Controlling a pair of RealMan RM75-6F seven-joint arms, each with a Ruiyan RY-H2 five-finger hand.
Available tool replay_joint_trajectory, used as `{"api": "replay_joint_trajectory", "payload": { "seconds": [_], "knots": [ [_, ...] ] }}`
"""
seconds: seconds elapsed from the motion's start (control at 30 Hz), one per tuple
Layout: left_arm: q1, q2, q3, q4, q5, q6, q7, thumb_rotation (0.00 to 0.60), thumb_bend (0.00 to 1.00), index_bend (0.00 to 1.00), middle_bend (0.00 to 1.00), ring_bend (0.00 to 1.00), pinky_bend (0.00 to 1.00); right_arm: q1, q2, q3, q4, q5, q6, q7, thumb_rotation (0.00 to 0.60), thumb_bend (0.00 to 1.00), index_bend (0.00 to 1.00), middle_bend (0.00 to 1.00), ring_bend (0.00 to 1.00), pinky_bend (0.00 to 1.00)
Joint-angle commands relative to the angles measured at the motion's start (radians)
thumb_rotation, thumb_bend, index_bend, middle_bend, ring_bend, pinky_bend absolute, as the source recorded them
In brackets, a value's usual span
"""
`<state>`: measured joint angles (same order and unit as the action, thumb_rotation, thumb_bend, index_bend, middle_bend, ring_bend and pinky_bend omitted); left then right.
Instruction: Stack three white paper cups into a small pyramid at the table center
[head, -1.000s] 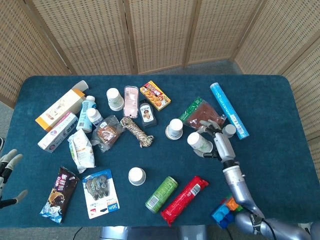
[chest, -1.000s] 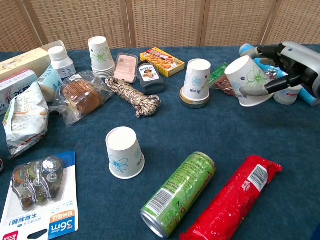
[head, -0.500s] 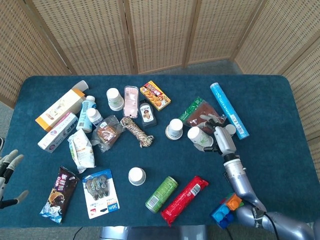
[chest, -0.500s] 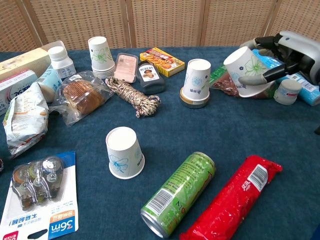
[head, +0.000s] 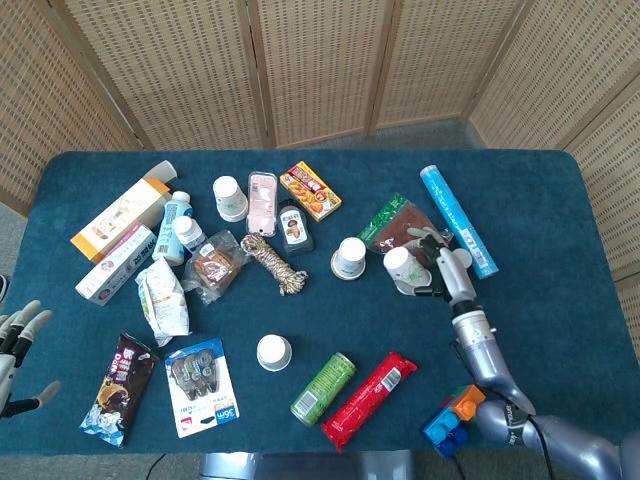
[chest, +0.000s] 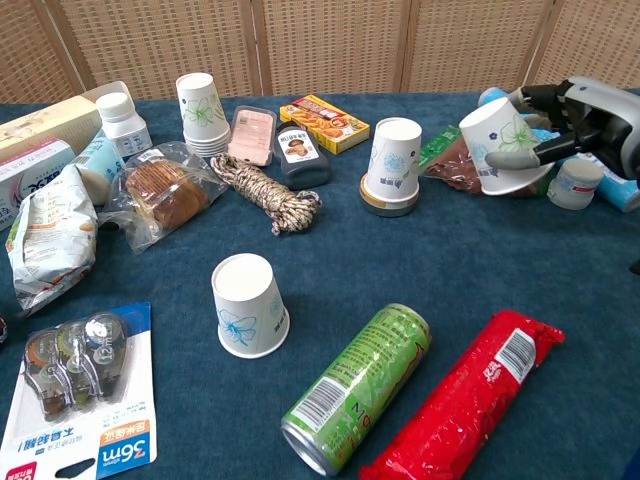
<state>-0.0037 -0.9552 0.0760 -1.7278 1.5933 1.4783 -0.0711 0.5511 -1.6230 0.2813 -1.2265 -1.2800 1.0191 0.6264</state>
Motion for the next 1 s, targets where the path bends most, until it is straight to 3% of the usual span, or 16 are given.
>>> {"api": "replay_joint_trajectory", "payload": {
  "seconds": [0.03,0.6,0.77,1.0],
  "knots": [
    [0.000,-0.001,0.000,-0.001,0.000,0.001,0.002,0.600,0.27,0.00,0.00,0.00,0.00,-0.007,-0.017,-0.014,0.037,-0.013,-0.004,0.042,0.600,0.28,0.44,0.19,0.00,0.00],
    [0.000,-0.006,0.004,-0.005,0.005,-0.002,0.012,0.600,0.27,0.00,0.00,0.00,0.00,-0.022,-0.049,-0.074,0.144,-0.059,-0.023,0.100,0.600,0.27,0.44,0.18,0.00,0.00],
    [0.000,-0.005,0.004,-0.006,0.006,0.000,0.009,0.600,0.27,0.00,0.00,0.00,0.00,-0.022,-0.049,-0.082,0.154,-0.067,-0.027,0.101,0.600,0.18,0.41,0.16,0.00,0.00],
    [0.000,-0.003,0.005,-0.005,0.008,0.001,0.002,0.600,0.27,0.00,0.00,0.00,0.00,-0.031,-0.043,-0.089,0.167,-0.086,-0.008,0.133,0.600,0.28,0.37,0.12,0.00,0.00]
  ]
}}
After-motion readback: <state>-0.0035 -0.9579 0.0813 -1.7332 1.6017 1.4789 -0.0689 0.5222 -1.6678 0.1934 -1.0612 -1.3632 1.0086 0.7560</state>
